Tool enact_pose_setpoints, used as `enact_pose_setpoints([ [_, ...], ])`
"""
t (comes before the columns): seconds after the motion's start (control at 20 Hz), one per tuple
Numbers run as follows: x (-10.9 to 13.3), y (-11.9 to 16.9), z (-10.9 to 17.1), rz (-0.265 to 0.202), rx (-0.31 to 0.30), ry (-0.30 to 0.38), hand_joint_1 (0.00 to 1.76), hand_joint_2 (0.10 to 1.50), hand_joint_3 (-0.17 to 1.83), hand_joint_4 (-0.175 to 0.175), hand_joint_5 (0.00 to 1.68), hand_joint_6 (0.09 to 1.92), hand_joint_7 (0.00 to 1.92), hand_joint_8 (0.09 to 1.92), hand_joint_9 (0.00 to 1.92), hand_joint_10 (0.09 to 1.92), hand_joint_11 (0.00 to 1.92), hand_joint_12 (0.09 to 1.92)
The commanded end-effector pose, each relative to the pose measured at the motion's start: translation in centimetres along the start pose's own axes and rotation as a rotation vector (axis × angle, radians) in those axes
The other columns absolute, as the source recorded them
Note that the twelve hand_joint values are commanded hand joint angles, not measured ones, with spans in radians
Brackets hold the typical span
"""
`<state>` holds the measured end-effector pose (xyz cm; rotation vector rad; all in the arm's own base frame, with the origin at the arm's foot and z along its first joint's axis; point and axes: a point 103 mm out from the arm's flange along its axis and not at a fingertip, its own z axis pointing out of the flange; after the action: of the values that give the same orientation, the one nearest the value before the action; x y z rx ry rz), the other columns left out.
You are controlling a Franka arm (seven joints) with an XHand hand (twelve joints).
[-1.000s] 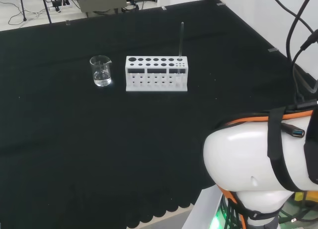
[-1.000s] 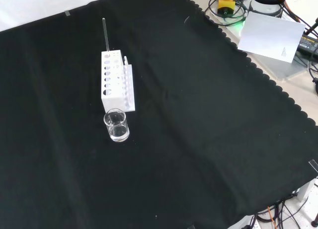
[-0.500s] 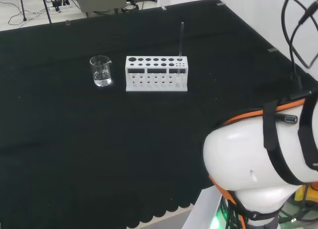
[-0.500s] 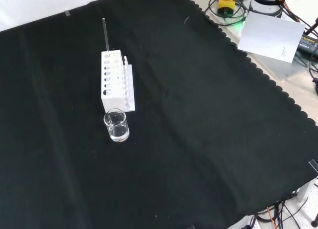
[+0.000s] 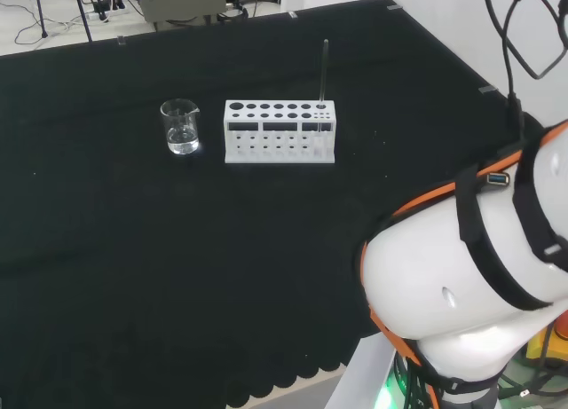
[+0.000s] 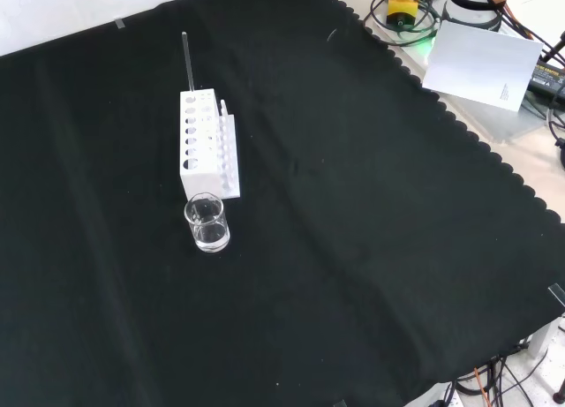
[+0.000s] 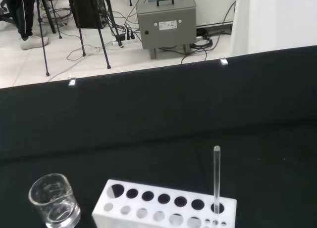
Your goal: Take the glass rod from the white test tube rack.
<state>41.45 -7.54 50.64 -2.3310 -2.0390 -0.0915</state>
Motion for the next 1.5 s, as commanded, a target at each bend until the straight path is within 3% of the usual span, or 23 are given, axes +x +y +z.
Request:
enact_pose_setpoints([
  [0.05, -1.8, 3.5, 1.2, -0.015, 0.007, -0.013, 0.65, 0.87, 0.63, -0.175, 0.12, 0.09, 0.06, 0.92, 0.34, 0.93, 0.06, 1.46],
  [0.3, -2.4, 5.4, 2.5, -0.036, 0.017, -0.01, 0.65, 0.87, 0.63, -0.175, 0.15, 0.09, 0.13, 0.94, 0.4, 0.92, 0.1, 1.45],
  [0.75, -3.1, 7.6, 6.4, -0.066, 0.052, -0.026, 0.65, 0.87, 0.63, -0.175, 0.35, 0.1, 0.25, 0.94, 0.54, 0.87, 0.19, 1.44],
  [1.5, -3.8, 9.4, 13.1, -0.088, 0.123, -0.026, 0.63, 0.88, 0.63, -0.175, 0.39, 0.15, 0.31, 0.93, 0.57, 0.86, 0.22, 1.43],
])
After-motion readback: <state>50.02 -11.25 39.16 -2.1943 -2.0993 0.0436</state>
